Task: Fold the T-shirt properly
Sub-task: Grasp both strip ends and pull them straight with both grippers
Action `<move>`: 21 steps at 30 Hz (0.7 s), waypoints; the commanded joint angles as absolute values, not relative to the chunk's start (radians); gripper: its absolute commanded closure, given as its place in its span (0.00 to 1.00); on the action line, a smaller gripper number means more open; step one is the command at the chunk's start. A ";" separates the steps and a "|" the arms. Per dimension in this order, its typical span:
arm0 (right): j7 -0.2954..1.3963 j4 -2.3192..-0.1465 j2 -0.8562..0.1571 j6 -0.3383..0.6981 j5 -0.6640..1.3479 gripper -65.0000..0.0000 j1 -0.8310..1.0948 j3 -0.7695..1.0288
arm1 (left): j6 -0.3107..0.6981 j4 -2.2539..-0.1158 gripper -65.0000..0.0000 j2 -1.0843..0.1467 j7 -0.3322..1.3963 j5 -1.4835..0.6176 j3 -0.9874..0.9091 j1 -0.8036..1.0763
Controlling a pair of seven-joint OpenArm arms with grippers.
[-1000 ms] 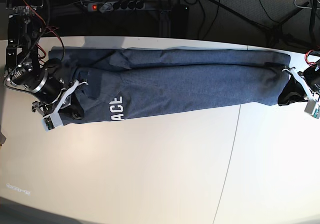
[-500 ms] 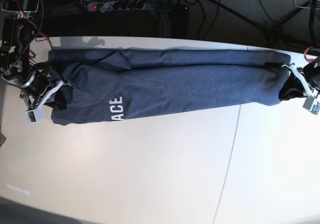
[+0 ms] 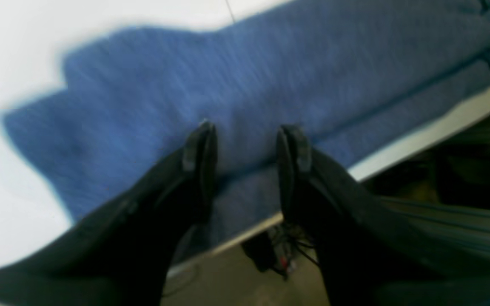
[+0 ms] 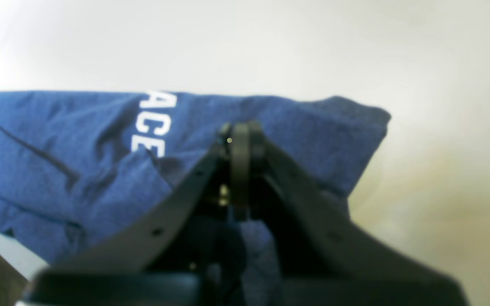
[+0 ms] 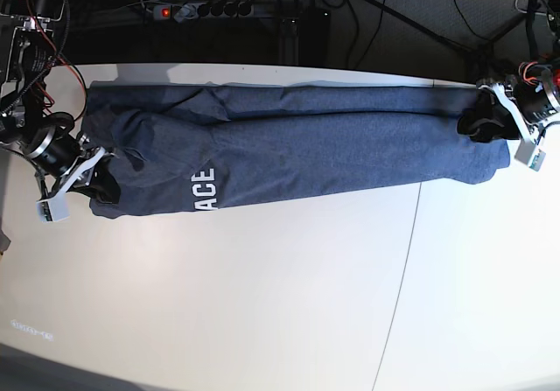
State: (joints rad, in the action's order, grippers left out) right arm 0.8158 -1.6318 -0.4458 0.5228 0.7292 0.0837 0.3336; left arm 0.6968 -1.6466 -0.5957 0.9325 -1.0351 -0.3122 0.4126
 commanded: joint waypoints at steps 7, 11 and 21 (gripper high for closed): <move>0.796 -1.543 -0.451 0.581 0.683 1.00 0.081 0.269 | 0.698 -1.501 0.60 -0.572 0.691 -0.911 -0.322 0.390; 0.748 -1.422 -0.450 0.580 0.653 1.00 0.080 0.266 | 0.698 -1.400 0.60 -0.557 0.682 -0.863 -0.308 0.336; 0.648 -1.187 -0.451 0.580 0.612 1.00 0.072 0.266 | 0.698 -1.166 0.60 -0.554 0.586 -0.738 -0.101 0.149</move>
State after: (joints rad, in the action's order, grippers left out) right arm 0.5808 -1.1984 -0.4351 0.5251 0.7036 0.0689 0.2642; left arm 0.7193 -1.1751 -0.5510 0.5022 -0.8043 -0.1104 0.1379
